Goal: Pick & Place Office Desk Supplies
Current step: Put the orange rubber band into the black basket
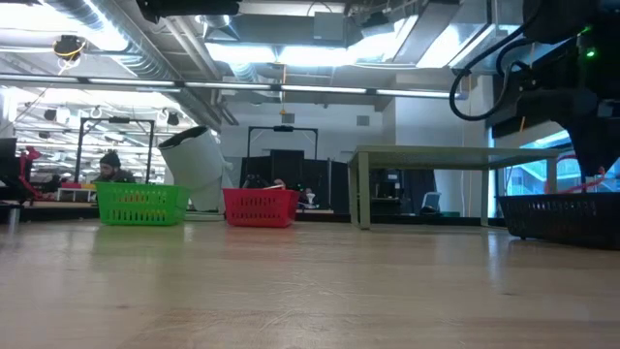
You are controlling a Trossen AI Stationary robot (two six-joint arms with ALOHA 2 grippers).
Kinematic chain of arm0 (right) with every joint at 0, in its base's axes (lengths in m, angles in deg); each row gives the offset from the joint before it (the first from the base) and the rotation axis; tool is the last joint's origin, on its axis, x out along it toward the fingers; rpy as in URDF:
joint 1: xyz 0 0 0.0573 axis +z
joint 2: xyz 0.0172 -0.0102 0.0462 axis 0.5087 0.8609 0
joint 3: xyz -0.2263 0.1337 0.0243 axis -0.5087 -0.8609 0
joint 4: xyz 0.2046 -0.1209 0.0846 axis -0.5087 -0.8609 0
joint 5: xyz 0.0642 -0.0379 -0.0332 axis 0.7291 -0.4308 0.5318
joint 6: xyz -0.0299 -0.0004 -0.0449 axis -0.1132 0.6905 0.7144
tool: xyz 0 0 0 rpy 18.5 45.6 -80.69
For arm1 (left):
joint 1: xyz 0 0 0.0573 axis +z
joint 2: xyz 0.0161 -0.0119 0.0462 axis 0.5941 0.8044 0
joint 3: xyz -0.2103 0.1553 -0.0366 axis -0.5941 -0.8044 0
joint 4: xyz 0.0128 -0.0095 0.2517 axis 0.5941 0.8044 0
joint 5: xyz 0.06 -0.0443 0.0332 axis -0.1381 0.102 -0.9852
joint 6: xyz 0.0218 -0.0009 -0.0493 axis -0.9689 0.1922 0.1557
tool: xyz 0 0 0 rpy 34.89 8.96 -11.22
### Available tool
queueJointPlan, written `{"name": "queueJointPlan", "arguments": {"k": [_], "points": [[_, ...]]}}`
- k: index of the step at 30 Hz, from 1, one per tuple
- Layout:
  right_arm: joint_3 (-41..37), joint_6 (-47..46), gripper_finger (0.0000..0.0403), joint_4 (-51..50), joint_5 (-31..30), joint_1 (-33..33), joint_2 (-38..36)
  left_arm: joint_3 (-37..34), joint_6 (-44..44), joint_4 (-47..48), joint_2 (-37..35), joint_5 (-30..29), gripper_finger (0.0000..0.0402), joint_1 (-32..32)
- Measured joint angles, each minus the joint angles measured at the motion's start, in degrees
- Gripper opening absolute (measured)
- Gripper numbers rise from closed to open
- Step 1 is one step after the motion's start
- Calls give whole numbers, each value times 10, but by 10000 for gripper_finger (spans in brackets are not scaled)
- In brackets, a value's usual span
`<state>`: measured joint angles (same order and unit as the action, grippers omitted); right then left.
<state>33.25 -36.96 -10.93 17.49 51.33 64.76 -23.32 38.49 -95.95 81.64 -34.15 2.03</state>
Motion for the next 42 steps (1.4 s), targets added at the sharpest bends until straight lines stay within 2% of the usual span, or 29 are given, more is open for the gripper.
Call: {"name": "queueJointPlan", "arguments": {"k": [9,14,19,25,31,35,39,42], "points": [[0,13,165,3,11,0,0,0,0,0,0,1,153,0],[0,19,194,1,34,-7,5,0,0,0,0,6,153,0],[0,41,196,6,61,-19,23,0,0,0,0,9,153,0],[0,4,197,-4,41,-33,37,0,0,0,0,9,153,-3],[0,10,194,-35,60,-69,73,0,0,-1,-2,9,153,-5],[0,90,184,5,81,-92,97,1,0,-2,-6,9,153,-5],[0,50,179,-21,22,-110,103,1,0,-2,-9,9,153,-5],[0,65,178,-6,15,-116,95,1,0,0,-9,13,153,-5]]}}
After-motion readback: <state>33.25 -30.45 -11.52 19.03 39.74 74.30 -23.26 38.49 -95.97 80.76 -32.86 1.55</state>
